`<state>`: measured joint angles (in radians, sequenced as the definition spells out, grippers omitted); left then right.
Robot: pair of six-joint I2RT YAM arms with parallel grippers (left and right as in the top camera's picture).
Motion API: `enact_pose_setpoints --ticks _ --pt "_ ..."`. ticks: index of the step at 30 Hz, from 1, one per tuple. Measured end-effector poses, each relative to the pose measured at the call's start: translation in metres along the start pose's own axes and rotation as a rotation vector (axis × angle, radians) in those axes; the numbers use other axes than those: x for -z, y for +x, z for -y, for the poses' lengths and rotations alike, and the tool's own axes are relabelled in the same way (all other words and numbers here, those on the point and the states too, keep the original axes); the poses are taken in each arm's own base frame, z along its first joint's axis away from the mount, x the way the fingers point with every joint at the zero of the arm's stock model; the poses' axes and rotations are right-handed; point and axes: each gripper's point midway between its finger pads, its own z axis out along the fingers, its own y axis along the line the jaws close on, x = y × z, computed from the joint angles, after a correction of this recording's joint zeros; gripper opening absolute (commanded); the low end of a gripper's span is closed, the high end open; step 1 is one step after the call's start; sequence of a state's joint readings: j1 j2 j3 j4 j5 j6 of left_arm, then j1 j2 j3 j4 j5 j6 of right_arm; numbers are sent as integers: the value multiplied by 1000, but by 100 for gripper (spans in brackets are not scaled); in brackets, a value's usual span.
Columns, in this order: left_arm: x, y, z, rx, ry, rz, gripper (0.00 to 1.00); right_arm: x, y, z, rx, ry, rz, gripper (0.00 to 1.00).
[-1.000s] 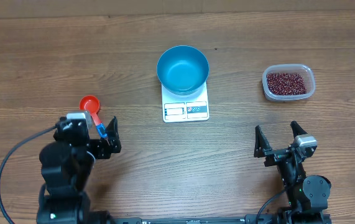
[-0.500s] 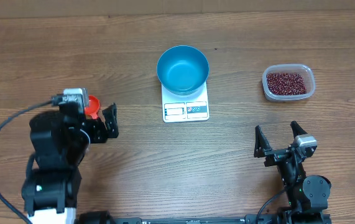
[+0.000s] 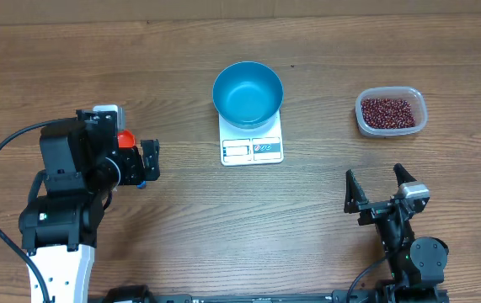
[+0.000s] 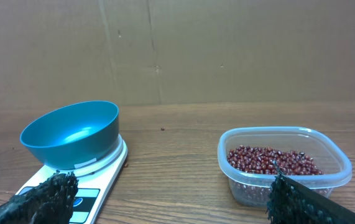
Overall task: Scoop item into bowl and weigh 150g on scale
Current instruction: 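Move the left gripper to the red scoop and grasp it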
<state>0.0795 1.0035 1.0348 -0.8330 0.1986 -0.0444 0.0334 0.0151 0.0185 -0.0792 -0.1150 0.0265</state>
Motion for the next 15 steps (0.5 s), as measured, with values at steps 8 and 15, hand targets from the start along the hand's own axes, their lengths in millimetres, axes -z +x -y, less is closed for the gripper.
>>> enact_pose_setpoints --ticks 8,15 --pt "-1 2 0 2 0 -10 100 0 0 0 0 0 0 100" --pt "-1 7 0 8 -1 -31 100 0 0 0 0 0 0 100"
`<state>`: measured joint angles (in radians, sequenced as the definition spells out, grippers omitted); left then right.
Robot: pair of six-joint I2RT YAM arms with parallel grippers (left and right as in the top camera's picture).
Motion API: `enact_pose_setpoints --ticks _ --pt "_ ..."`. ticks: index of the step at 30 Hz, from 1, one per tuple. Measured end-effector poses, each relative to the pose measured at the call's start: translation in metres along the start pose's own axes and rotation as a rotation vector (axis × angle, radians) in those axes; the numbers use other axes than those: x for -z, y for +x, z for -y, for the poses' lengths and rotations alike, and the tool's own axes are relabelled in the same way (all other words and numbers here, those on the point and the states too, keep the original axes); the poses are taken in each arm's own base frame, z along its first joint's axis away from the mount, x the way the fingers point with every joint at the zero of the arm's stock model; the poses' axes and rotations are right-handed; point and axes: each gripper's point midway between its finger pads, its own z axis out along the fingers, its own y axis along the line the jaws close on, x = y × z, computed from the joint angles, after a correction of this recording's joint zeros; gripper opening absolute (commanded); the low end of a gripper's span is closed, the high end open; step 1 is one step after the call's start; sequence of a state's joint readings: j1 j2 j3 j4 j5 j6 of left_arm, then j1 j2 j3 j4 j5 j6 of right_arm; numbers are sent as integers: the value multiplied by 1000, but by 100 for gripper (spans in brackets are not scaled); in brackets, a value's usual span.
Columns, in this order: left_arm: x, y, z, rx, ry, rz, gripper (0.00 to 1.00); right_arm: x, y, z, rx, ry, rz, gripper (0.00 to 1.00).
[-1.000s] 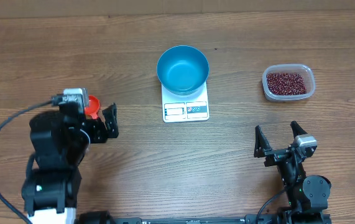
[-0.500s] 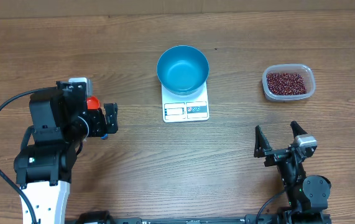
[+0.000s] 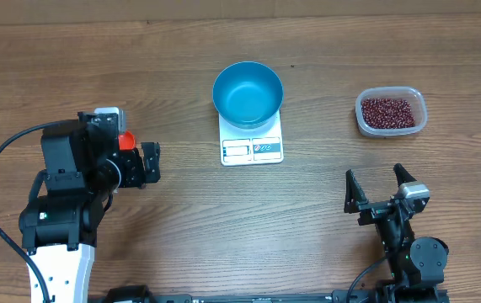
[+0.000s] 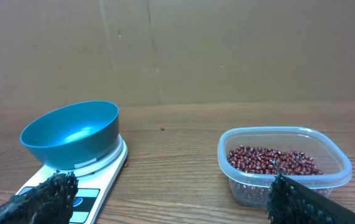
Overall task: Scoop item into bowl and weigh 150g on scale
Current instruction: 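Move the left gripper to the red scoop and grasp it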
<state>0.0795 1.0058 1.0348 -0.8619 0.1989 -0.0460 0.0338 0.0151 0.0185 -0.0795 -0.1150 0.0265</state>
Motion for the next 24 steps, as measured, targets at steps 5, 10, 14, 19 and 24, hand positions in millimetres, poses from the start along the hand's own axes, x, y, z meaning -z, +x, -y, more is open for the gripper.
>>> enact_pose_setpoints --ticks 5,10,14,19,24 --pt "-4 1 -1 11 -1 -16 100 0 0 0 0 0 0 100" --pt "-24 2 -14 94 -25 -83 93 0 0 0 0 0 -1 100" --pt "-42 -14 -33 174 -60 -122 82 0 0 0 0 0 0 100" --pt "-61 -39 -61 253 -104 -135 77 0 0 0 0 0 0 100" --pt "-85 -36 -85 287 -163 -178 51 0 0 0 0 0 1 100"
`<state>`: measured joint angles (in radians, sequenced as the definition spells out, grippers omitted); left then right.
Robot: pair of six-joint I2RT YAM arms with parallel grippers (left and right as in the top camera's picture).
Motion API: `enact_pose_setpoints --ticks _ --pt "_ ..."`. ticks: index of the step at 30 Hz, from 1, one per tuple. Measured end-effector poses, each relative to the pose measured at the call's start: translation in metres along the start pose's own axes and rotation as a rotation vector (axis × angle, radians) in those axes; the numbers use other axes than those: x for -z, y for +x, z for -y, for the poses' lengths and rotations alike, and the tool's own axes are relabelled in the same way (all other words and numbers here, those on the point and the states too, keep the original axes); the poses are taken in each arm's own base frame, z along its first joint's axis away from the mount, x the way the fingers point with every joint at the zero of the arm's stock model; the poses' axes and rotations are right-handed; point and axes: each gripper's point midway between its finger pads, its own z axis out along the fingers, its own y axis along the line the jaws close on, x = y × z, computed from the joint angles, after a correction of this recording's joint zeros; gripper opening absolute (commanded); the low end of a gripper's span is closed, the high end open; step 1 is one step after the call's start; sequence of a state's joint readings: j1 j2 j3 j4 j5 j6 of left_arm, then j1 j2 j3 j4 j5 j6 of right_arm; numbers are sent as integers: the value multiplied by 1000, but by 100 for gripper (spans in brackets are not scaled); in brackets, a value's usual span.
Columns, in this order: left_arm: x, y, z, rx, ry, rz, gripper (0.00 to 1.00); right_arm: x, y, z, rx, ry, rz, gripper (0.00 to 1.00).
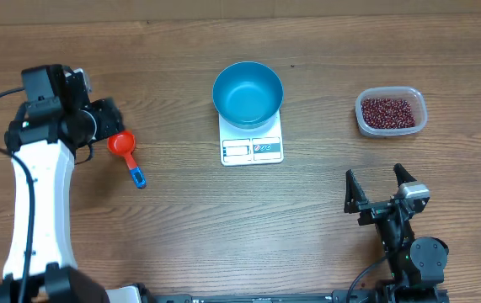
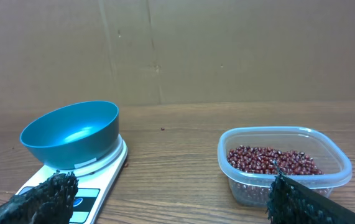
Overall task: Scoop item into bowl and weigh 150g on scale
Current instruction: 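Move the left gripper to the red scoop and grasp it, then lift the red scoop with the left gripper toward the scale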
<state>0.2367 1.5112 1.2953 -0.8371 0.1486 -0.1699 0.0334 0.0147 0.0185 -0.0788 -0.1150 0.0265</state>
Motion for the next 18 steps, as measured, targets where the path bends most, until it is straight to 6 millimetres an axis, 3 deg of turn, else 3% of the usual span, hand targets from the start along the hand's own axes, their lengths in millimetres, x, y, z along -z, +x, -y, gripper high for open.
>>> enact_pose_setpoints --ticks 10,18 --pt "-72 32 -36 -7 -145 -207 53 0 0 0 0 0 -1 100" --pt "-105 42 -56 -27 -225 -264 63 0 0 0 0 0 -1 100"
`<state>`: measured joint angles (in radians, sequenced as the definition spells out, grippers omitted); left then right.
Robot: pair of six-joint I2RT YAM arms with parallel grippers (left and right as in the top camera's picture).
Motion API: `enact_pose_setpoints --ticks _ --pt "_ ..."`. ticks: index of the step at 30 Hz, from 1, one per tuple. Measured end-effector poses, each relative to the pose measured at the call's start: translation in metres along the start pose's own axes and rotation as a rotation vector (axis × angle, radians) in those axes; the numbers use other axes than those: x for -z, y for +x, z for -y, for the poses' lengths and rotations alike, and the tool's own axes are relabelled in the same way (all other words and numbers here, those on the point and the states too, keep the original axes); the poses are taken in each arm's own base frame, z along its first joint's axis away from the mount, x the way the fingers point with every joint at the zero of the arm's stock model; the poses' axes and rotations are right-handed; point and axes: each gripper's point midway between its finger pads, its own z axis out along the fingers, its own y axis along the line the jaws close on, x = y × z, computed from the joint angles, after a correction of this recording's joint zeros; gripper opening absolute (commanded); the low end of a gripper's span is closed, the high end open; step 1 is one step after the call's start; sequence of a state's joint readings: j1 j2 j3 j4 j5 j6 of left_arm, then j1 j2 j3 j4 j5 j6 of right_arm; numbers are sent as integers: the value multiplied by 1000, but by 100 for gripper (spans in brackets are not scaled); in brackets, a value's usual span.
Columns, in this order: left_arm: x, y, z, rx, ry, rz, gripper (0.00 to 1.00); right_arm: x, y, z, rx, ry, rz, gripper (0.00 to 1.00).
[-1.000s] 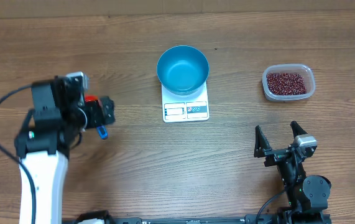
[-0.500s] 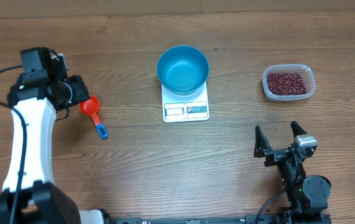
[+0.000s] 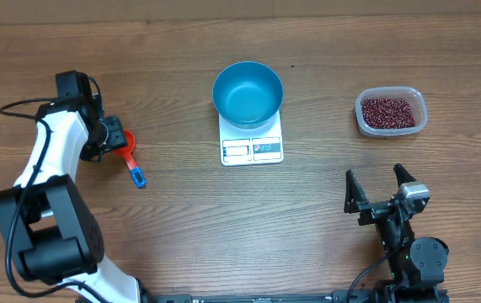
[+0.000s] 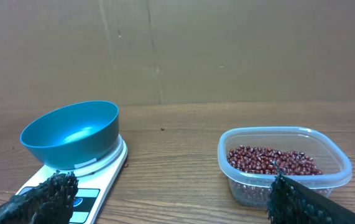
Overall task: Scoop item into bowl and weigh 150g on scale
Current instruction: 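Lift the red scoop with the left gripper toward the scale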
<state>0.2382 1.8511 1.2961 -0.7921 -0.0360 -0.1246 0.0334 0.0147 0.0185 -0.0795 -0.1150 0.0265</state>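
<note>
A blue bowl (image 3: 248, 93) (image 4: 70, 134) stands on the white scale (image 3: 252, 147) (image 4: 106, 165) at the table's middle back. A clear tub of red beans (image 3: 390, 112) (image 4: 283, 163) sits at the back right. A red scoop (image 3: 127, 144) with a blue handle (image 3: 137, 174) lies at the left. My left gripper (image 3: 105, 139) is down at the left edge of the scoop's cup; the arm hides its jaws. My right gripper (image 3: 378, 190) (image 4: 168, 199) rests open near the front right, facing the scale and tub, nothing between its fingers.
A brown cardboard wall (image 4: 227, 50) runs along the back of the wooden table (image 3: 223, 219). The left arm's black cable (image 3: 21, 108) loops over the table's left side.
The left arm has swung so its gripper, which was behind and left of the scoop, now sits at the cup's left edge. The scoop lies where it was. The right arm has not moved.
At first the left wrist hung over the scoop, fingers pointing right toward the scale, and barely shifted. Then the arm reached out to the far left, leaving the whole scoop showing. Now its gripper is down beside the cup. Bowl, scale, tub and right gripper stayed put.
</note>
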Motion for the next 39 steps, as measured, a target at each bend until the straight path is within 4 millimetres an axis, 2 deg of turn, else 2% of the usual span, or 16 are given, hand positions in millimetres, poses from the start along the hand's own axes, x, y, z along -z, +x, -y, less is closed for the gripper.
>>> enact_pose_setpoints --ticks 3,6,10,13,15,16,20,25,27,29,32,33,36,37,39 --pt "-10 -5 -2 -9 -19 11 62 0 0 0 0 0 0 100" --pt "-24 -10 -3 -28 -27 15 54 0 0 0 0 -1 0 100" --pt "-42 -4 -3 -39 -31 -22 39 0 0 0 0 0 0 100" --pt "-47 -3 -2 -48 -27 -29 26 0 0 0 0 0 0 100" --pt "-47 -5 -2 -50 -27 -21 7 0 0 0 0 0 0 100" --pt "-47 -5 -2 -48 -27 -21 4 0 0 0 0 0 0 100" --pt "-43 -10 -1 -49 -21 -10 4 0 0 0 0 0 0 100" --pt "-32 1 0 -2 -18 -79 4 0 0 0 0 0 0 100" --pt "-16 -3 6 19 18 -81 4 0 0 0 0 0 0 100" --pt "12 -12 15 38 70 -57 4 0 0 0 0 0 0 100" --pt "71 -30 33 58 166 48 4 0 0 0 0 0 -1 100" --pt "103 -36 43 58 215 113 4 0 0 0 0 0 0 100" --pt "156 -30 66 50 300 201 4 0 0 0 0 0 0 100" --pt "175 -24 77 47 334 224 4 0 0 0 0 0 0 100" --pt "202 -10 96 43 390 245 4 0 0 0 0 0 0 100"
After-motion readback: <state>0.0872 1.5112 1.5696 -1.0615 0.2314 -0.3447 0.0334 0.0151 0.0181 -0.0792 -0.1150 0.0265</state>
